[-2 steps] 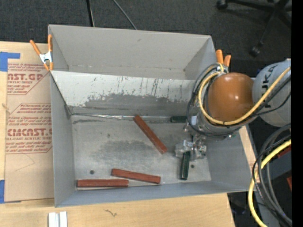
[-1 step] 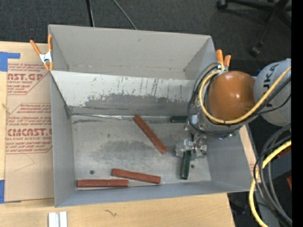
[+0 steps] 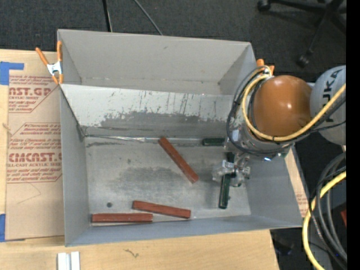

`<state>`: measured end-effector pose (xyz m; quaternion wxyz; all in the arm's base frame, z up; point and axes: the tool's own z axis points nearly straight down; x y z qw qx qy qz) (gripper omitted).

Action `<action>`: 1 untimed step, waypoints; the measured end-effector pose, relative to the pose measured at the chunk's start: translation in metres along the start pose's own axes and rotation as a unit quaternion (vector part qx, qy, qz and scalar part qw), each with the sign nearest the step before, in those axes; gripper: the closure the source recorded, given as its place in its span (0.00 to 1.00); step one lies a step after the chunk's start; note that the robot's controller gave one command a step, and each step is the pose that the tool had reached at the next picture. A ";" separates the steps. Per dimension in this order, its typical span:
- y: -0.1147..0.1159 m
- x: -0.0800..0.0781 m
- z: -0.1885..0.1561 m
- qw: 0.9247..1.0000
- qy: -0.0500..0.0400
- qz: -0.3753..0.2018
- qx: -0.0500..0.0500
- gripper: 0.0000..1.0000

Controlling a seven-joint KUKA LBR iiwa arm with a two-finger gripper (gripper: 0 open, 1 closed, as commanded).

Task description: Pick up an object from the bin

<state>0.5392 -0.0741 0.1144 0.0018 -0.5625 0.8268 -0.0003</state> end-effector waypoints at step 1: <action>-0.002 -0.002 -0.079 1.000 -0.001 0.001 0.003 1.00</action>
Offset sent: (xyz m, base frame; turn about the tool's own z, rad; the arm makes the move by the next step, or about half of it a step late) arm -0.0001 0.0000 0.0752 0.0000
